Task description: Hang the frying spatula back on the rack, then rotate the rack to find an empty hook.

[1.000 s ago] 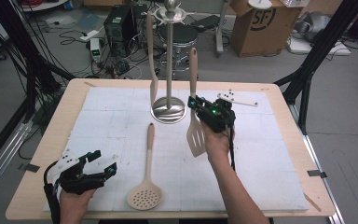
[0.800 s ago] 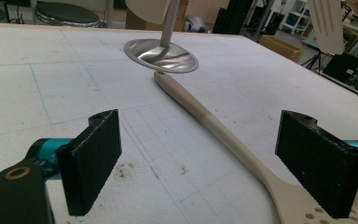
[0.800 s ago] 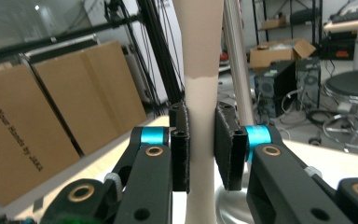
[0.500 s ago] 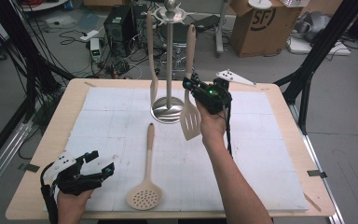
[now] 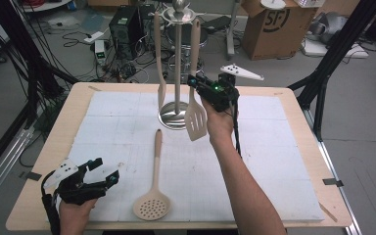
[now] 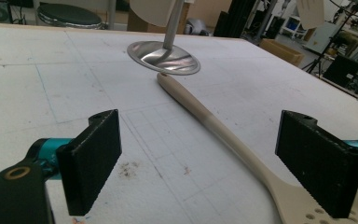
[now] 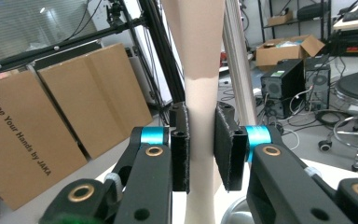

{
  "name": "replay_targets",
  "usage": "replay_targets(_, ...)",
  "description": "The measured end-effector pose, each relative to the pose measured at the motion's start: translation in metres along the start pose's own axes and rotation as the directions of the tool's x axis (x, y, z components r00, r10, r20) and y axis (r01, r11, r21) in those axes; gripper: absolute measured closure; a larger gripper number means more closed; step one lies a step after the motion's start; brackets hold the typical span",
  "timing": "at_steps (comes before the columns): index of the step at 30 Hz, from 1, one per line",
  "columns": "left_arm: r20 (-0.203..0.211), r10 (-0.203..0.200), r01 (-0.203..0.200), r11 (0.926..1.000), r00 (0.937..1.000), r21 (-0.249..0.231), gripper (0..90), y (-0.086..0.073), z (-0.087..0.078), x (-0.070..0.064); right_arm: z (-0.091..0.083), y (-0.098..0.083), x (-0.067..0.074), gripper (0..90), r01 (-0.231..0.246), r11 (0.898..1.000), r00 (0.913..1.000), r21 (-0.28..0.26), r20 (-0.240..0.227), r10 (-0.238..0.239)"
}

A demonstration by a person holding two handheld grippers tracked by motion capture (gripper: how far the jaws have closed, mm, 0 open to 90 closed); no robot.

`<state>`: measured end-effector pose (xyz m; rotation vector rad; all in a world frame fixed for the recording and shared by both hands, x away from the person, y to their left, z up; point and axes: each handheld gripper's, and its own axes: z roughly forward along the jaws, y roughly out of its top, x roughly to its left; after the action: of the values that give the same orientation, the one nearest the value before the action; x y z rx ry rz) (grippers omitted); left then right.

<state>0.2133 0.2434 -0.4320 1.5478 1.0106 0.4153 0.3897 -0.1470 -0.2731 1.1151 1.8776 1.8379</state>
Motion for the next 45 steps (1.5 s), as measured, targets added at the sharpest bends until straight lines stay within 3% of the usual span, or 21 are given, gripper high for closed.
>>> replay_targets(5,0.000,-0.002,0.002,1.0000,1.0000,-0.002,15.0,0.000,-0.001,0.000,0.010,-0.004,-0.005,77.7,0.005,0.998,0.9999,0.066,0.009,-0.005)
replay_targets(11,-0.002,0.000,0.000,1.0000,1.0000,-0.003,15.0,0.000,-0.001,0.000,0.014,-0.005,-0.006,76.0,0.002,0.998,1.0000,0.061,0.004,-0.002)
replay_targets(14,-0.001,0.000,0.000,1.0000,1.0000,-0.005,15.0,0.000,-0.002,0.000,0.012,-0.004,-0.008,60.0,-0.014,1.000,0.9995,0.013,0.030,0.013)
replay_targets(19,0.000,-0.001,0.001,1.0000,1.0000,-0.008,15.0,0.000,-0.002,0.000,-0.002,0.003,-0.013,60.5,-0.026,0.992,0.9978,-0.121,0.057,0.033)
replay_targets(27,0.004,0.002,-0.002,1.0000,1.0000,-0.008,14.9,0.001,0.001,0.000,-0.016,0.017,-0.022,65.1,-0.101,0.960,0.9947,-0.262,-0.005,0.103)
replay_targets(36,0.014,0.006,-0.006,1.0000,0.9999,-0.002,14.9,0.002,0.006,-0.002,-0.014,0.041,-0.012,64.9,-0.052,0.959,0.9984,-0.277,0.006,0.056)
replay_targets(39,0.016,0.004,-0.004,1.0000,0.9999,-0.004,15.0,0.002,0.008,-0.002,-0.012,0.046,-0.013,66.1,-0.068,0.954,0.9972,-0.293,0.010,0.074)
replay_targets(45,0.020,0.009,-0.009,1.0000,0.9998,-0.002,14.9,0.002,0.009,-0.002,-0.005,0.057,-0.017,77.6,-0.086,0.944,0.9957,-0.319,0.007,0.093)
